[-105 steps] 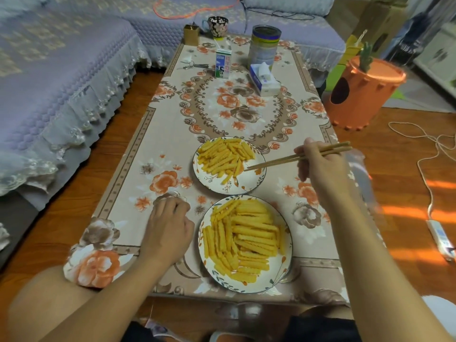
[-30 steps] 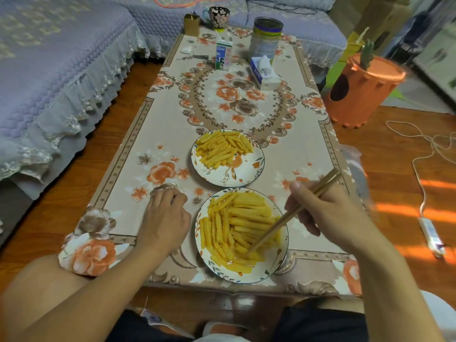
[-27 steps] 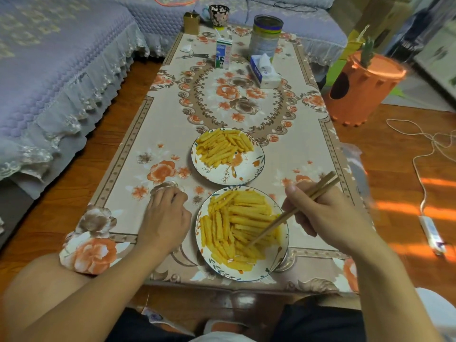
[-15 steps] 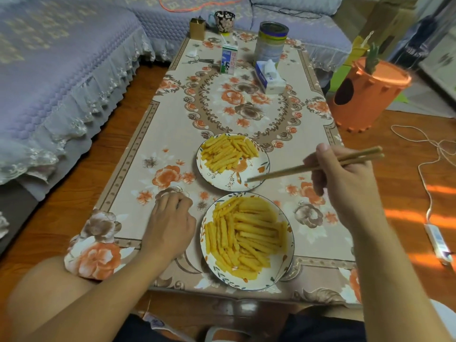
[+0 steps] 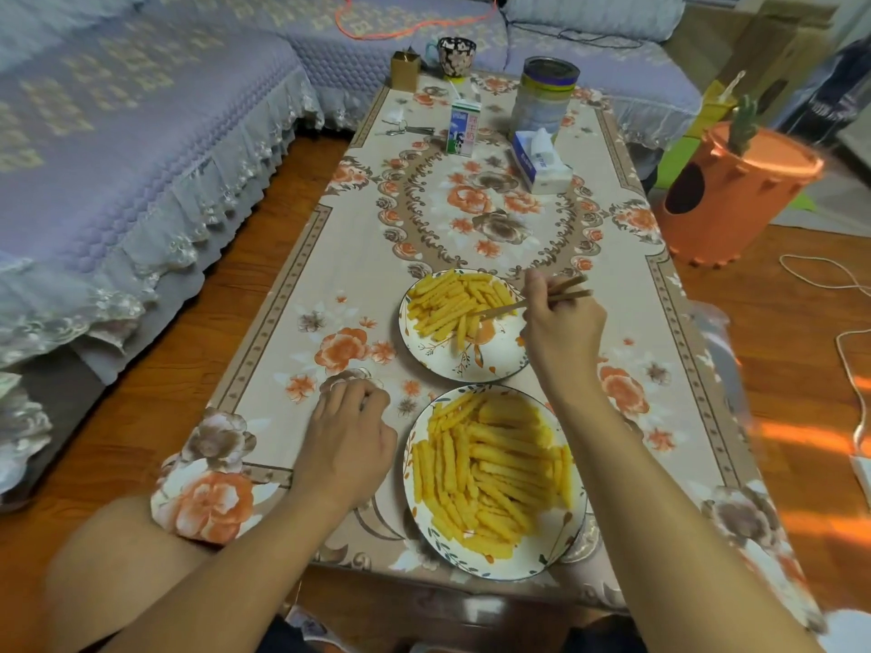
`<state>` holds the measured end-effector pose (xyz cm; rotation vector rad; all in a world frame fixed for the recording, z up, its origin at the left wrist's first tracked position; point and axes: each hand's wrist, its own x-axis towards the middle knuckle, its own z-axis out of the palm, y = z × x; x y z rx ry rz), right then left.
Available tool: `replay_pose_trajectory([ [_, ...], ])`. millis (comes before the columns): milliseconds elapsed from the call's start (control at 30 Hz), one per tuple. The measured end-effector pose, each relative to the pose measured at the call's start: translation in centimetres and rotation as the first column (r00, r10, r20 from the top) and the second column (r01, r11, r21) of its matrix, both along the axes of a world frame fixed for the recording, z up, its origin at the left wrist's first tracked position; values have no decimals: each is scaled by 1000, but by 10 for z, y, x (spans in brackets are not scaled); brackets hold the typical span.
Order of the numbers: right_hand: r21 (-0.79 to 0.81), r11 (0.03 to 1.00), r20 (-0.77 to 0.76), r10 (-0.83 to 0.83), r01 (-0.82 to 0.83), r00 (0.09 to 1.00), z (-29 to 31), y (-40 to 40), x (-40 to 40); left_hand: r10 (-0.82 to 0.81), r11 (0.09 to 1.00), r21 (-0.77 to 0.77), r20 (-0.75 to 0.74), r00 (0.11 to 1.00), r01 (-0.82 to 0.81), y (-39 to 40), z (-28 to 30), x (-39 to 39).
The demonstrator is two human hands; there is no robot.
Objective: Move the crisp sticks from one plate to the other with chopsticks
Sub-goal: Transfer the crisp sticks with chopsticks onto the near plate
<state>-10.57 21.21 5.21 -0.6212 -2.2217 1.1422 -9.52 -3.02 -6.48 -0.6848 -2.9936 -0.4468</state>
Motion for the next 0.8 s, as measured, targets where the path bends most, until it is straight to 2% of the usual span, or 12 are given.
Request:
replay_pose_trajectory([
  [200,-50,997,45,-60,63,997,7,13,14,-3,1000,9,-7,1000,3,0,0,0],
  [333,-191,975,44,-109,115,993,12,37,25,-6,1000,1,-3,1000,6,1,0,-1],
  [567,-432,899,-22,-86,68,996,43,52,48,2,1000,-8,6,1000,-1,0,0,0],
  [667,-419,908,-12,11,-15,1000,66,58,64,3,1000,2,6,1000,-3,1,0,0],
  [800,-230,948,115,252,-221,961,94,63,88,1,1000,3,-1,1000,-1,2,1,1],
])
